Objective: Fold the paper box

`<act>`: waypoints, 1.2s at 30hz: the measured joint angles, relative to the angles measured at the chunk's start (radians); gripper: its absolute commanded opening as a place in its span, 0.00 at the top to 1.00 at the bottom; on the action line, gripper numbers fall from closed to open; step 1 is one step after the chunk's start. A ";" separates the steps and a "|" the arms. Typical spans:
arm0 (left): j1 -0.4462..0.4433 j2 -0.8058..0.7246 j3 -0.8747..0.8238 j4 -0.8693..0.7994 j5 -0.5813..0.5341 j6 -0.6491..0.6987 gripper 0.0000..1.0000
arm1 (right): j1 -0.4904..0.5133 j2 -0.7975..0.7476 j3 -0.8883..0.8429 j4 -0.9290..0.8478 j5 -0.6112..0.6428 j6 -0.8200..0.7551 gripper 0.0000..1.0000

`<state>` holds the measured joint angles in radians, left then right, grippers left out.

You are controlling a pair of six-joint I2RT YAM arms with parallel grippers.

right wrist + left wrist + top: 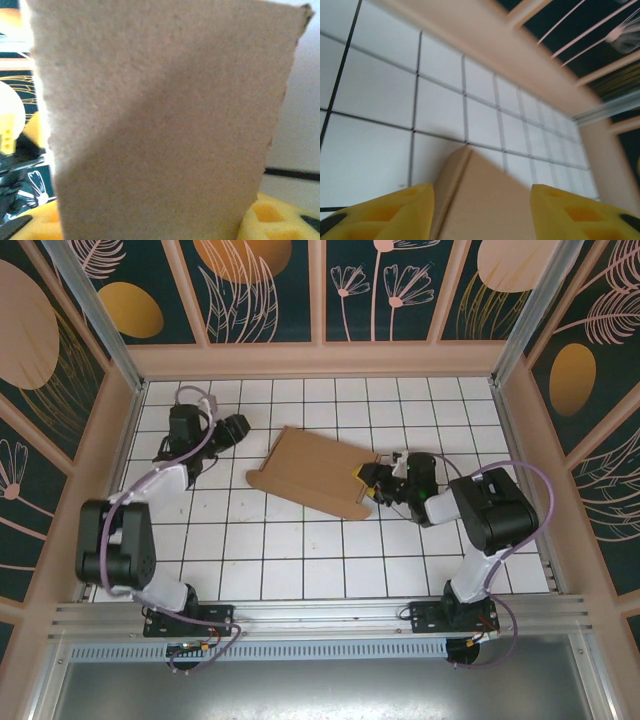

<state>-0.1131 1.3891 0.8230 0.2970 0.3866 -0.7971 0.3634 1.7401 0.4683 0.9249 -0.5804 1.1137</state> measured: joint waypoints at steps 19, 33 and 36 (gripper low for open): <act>-0.417 -0.096 -0.185 -0.203 -0.310 -0.570 0.30 | 0.117 -0.053 -0.021 0.019 0.222 0.046 0.49; -0.416 0.106 -0.186 -0.049 -0.322 -0.592 0.34 | 0.129 -0.035 0.024 -0.006 0.161 0.068 0.51; -0.416 0.136 -0.195 0.003 -0.334 -0.592 0.37 | 0.139 -0.024 0.038 -0.016 0.143 0.080 0.53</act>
<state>-0.5293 1.5249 0.6281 0.3000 0.0525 -1.3891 0.5026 1.7161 0.5060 0.9089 -0.4374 1.1934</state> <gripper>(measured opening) 0.647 0.500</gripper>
